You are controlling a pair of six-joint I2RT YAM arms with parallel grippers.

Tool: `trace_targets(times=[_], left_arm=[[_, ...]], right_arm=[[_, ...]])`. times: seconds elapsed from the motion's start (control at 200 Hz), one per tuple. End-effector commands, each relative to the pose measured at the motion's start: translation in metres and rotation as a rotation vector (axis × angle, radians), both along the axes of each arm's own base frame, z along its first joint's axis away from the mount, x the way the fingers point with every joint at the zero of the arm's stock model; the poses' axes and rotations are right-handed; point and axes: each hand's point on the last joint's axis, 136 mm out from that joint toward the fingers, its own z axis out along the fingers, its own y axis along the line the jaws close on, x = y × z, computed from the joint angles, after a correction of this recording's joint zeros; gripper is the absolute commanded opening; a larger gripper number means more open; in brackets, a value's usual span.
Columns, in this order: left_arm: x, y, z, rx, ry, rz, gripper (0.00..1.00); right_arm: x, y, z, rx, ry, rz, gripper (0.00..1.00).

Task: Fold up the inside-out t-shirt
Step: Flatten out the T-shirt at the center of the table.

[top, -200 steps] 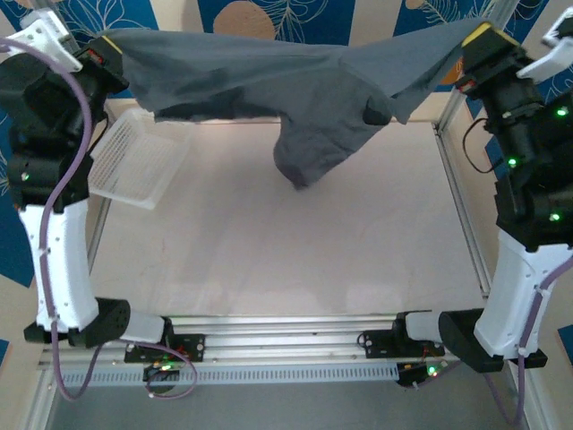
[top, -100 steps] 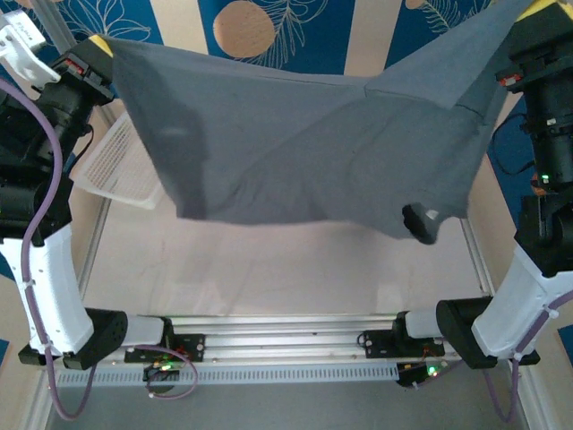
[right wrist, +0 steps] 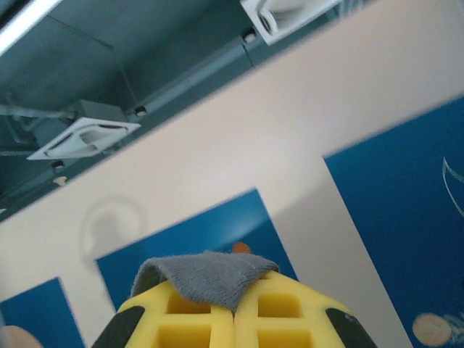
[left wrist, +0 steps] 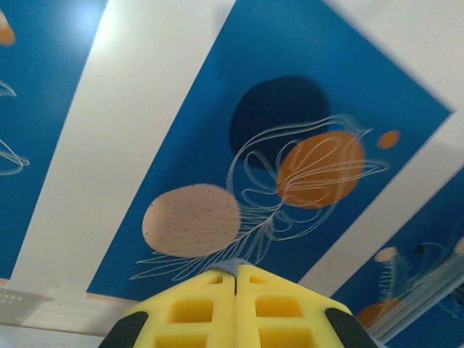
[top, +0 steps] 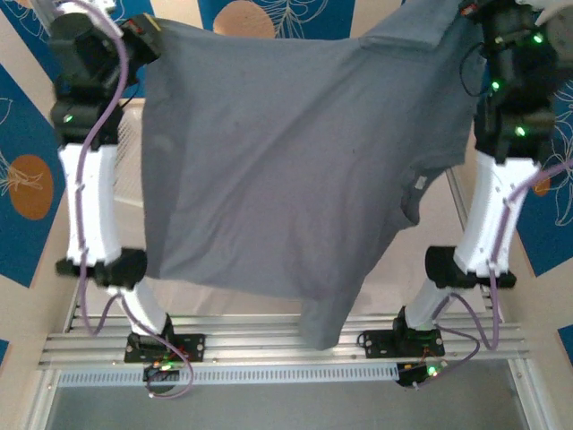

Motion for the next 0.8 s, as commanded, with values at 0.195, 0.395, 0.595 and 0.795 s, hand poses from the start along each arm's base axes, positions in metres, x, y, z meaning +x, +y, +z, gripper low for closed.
trace_targets(times=[0.195,0.395,0.595,0.795], left_arm=[[0.005,0.006,0.055,-0.054,-0.219,-0.018,0.00],[-0.028,0.005,0.073,-0.025,-0.258,-0.035,0.00],[0.020,-0.014,-0.073,0.060,0.120,-0.129,0.00],[0.030,-0.052,-0.284,0.042,0.392,-0.298,0.00]], right_arm=[[-0.031,-0.005,0.057,0.024,-0.290,0.018,0.00],[-0.032,0.002,0.050,0.010,-0.235,0.064,0.00],[0.026,0.021,-0.039,-0.104,0.081,0.215,0.00],[0.072,0.057,-0.276,-0.033,0.598,0.483,0.00]])
